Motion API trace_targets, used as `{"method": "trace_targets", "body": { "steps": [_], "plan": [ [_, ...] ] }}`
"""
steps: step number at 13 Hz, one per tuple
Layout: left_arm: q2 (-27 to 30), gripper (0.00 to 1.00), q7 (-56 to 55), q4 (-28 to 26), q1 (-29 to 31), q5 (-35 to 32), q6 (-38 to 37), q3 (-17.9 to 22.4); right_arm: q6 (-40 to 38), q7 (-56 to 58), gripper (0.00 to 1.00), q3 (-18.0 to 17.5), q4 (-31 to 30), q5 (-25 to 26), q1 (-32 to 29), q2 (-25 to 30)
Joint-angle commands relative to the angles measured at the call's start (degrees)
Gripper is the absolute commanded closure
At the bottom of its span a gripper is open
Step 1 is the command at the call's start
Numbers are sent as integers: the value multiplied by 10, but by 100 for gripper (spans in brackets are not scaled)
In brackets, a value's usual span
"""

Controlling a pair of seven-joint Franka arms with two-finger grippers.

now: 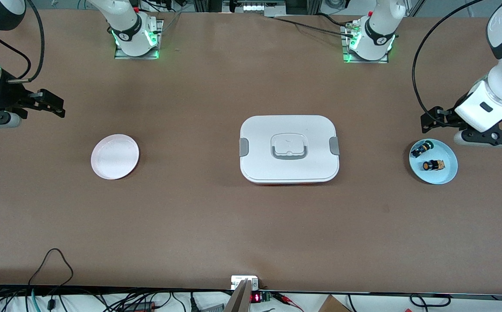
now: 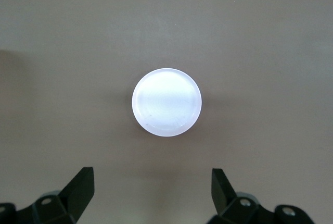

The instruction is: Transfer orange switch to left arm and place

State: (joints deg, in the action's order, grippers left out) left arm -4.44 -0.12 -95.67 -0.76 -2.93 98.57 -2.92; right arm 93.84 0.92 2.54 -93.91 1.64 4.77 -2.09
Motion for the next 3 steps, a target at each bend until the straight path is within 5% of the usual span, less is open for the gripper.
{"method": "trace_targets", "body": {
  "steps": [1, 3],
  "plan": [
    [-10, 0, 10, 22, -3, 8, -21, 3, -9, 8, 0, -2, 5, -4, -1, 2],
    [-10, 0, 10, 22, -1, 8, -21, 3, -9, 8, 0, -2, 6, -4, -1, 2]
  ]
}}
